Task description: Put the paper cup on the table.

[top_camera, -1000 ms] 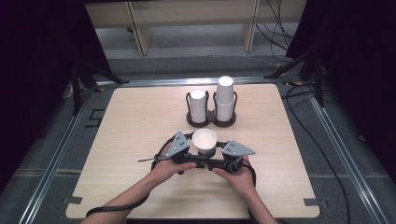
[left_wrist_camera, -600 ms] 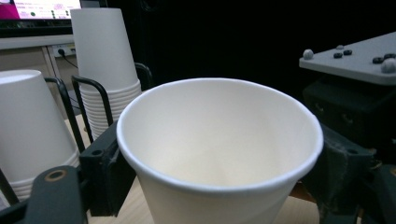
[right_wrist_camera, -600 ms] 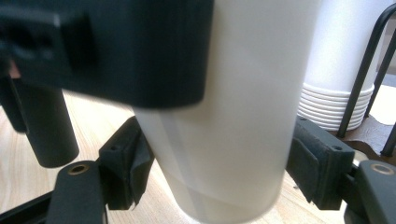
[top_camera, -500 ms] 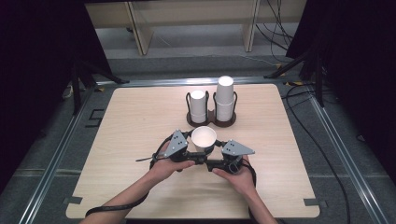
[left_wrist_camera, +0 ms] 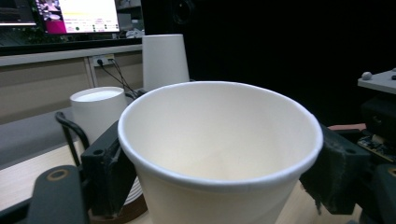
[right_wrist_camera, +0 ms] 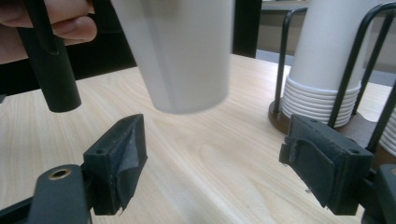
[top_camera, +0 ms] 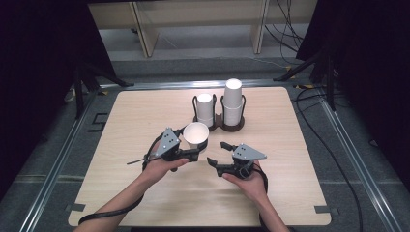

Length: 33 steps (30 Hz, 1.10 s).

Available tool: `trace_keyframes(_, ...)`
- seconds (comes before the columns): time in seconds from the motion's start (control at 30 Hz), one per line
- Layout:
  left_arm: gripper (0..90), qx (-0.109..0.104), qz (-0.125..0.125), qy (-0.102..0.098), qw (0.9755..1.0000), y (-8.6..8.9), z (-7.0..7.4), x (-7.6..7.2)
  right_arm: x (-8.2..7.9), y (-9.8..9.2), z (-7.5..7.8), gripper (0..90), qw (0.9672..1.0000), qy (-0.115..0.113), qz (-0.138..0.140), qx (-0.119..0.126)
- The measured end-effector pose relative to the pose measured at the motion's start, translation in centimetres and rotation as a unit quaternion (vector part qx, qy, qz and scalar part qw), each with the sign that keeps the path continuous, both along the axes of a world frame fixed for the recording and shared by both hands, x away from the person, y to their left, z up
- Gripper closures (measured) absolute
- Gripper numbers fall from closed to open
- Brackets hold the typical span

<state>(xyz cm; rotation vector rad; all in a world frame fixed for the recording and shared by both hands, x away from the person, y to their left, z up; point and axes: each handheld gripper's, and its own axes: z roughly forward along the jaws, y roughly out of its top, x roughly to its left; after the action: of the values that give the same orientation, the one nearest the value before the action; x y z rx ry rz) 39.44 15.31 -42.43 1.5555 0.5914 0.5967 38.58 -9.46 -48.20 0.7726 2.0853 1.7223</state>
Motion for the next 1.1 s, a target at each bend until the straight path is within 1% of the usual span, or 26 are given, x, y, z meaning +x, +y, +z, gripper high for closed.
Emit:
trace_keyframes(0.03, 20.5, 0.0, 0.002, -0.002, 1.0, 0.2, 0.1, 0.0, 0.2, -0.2, 0.1, 21.4, 0.9999, -0.015, -0.005, -0.005)
trace_keyframes(0.07, 20.6, 0.0, 0.004, -0.004, 1.0, 0.4, 0.1, 0.1, 0.1, -0.1, 0.0, 21.4, 1.0, -0.002, -0.002, 0.005)
trace_keyframes(0.1, 20.6, -0.001, 0.007, -0.003, 1.0, 0.6, 0.2, 0.0, 0.2, -0.3, 0.1, 21.4, 0.9999, -0.014, -0.002, -0.001)
trace_keyframes(0.17, 20.6, -0.001, 0.013, -0.006, 0.9999, 1.1, 0.3, 0.0, 0.2, -0.5, 0.2, 21.5, 1.0, -0.006, -0.002, 0.003)
trace_keyframes(0.23, 20.6, 0.002, 0.017, -0.009, 0.9998, 1.5, 0.4, 0.1, 0.1, -0.7, 0.3, 21.6, 0.9999, -0.006, -0.015, -0.001)
trace_keyframes(0.27, 20.6, 0.0, 0.02, -0.009, 0.9998, 1.7, 0.5, 0.0, 0.2, -0.8, 0.3, 21.7, 0.9999, -0.004, -0.013, 0.0)
trace_keyframes(0.33, 20.6, 0.003, 0.025, -0.013, 0.9996, 2.0, 0.5, 0.0, 0.2, -0.9, 0.4, 21.8, 0.9999, -0.004, -0.015, 0.006)
trace_keyframes(0.4, 20.6, 0.004, 0.029, -0.017, 0.9994, 2.4, 0.6, -0.1, 0.3, -1.2, 0.5, 21.8, 0.9998, -0.011, -0.015, 0.001)
trace_keyframes(0.43, 20.6, 0.005, 0.031, -0.017, 0.9994, 2.6, 0.6, -0.1, 0.3, -1.3, 0.5, 21.9, 0.9998, -0.008, -0.018, 0.001)
trace_keyframes(0.47, 20.7, 0.004, 0.033, -0.016, 0.9993, 2.8, 0.6, -0.1, 0.3, -1.3, 0.5, 21.8, 0.9999, 0.003, -0.015, 0.004)
trace_keyframes(0.53, 20.7, 0.007, 0.037, -0.019, 0.9991, 3.2, 0.6, -0.1, 0.4, -1.5, 0.6, 21.9, 0.9997, -0.012, -0.019, -0.005)
trace_keyframes(0.57, 20.7, 0.007, 0.039, -0.019, 0.999, 3.4, 0.6, -0.1, 0.3, -1.5, 0.7, 21.9, 0.9998, -0.005, -0.017, -0.002)
trace_keyframes(0.6, 20.7, 0.006, 0.041, -0.02, 0.999, 3.5, 0.6, -0.1, 0.4, -1.6, 0.7, 21.9, 0.9999, -0.006, -0.013, -0.001)
trace_keyframes(0.63, 20.7, 0.002, 0.043, -0.019, 0.9989, 3.6, 0.5, -0.2, 0.4, -1.6, 0.7, 21.9, 0.9998, -0.006, -0.018, -0.002)
trace_keyframes(0.67, 20.7, 0.002, 0.045, -0.021, 0.9988, 3.8, 0.5, -0.2, 0.4, -1.7, 0.7, 22.0, 0.9996, -0.015, -0.025, -0.003)
trace_keyframes(0.7, 20.7, 0.002, 0.047, -0.018, 0.9987, 4.0, 0.5, -0.2, 0.4, -1.7, 0.7, 22.0, 0.9997, -0.003, -0.023, 0.007)
trace_keyframes(0.73, 20.7, -0.002, 0.048, -0.022, 0.9986, 4.2, 0.5, -0.2, 0.3, -1.8, 0.7, 22.0, 0.9998, 0.002, -0.02, 0.002)
trace_keyframes(0.8, 20.7, 0.001, 0.054, -0.019, 0.9984, 4.6, 0.5, -0.3, 0.3, -2.1, 0.8, 22.1, 0.9996, -0.007, -0.027, -0.007)
trace_keyframes(0.83, 20.7, -0.002, 0.055, -0.025, 0.9982, 4.8, 0.4, -0.2, 0.3, -2.2, 0.8, 22.2, 0.9994, -0.007, -0.031, -0.009)
trace_keyframes(0.87, 20.7, 0.001, 0.057, -0.023, 0.9981, 5.1, 0.4, -0.3, 0.2, -2.3, 0.8, 22.4, 0.9994, -0.001, -0.035, -0.003)
trace_keyframes(0.9, 20.7, 0.004, 0.06, -0.02, 0.998, 5.3, 0.3, -0.4, 0.1, -2.5, 0.9, 22.4, 0.9991, 0.001, -0.041, -0.009)
trace_keyframes(0.93, 20.7, 0.003, 0.063, -0.019, 0.9978, 5.5, 0.3, -0.4, 0.4, -2.6, 0.8, 22.6, 0.9992, -0.016, -0.037, -0.007)
trace_keyframes(0.97, 20.7, -0.004, 0.065, -0.026, 0.9976, 5.7, 0.1, -0.3, 0.3, -2.6, 0.8, 22.6, 0.9993, -0.005, -0.036, 0.0)
trace_keyframes(1.03, 20.7, 0.006, 0.075, -0.017, 0.997, 6.4, 0.0, -0.4, 0.3, -3.0, 0.7, 22.8, 0.9988, -0.011, -0.047, -0.006)
trace_keyframes(1.07, 20.7, 0.012, 0.077, -0.018, 0.9968, 6.7, -0.1, -0.4, 0.3, -3.1, 0.7, 22.8, 0.9991, -0.008, -0.041, -0.004)
trace_keyframes(1.1, 20.7, 0.011, 0.082, -0.018, 0.9964, 7.0, -0.2, -0.4, 0.3, -3.3, 0.7, 22.8, 0.9989, -0.014, -0.043, -0.007)
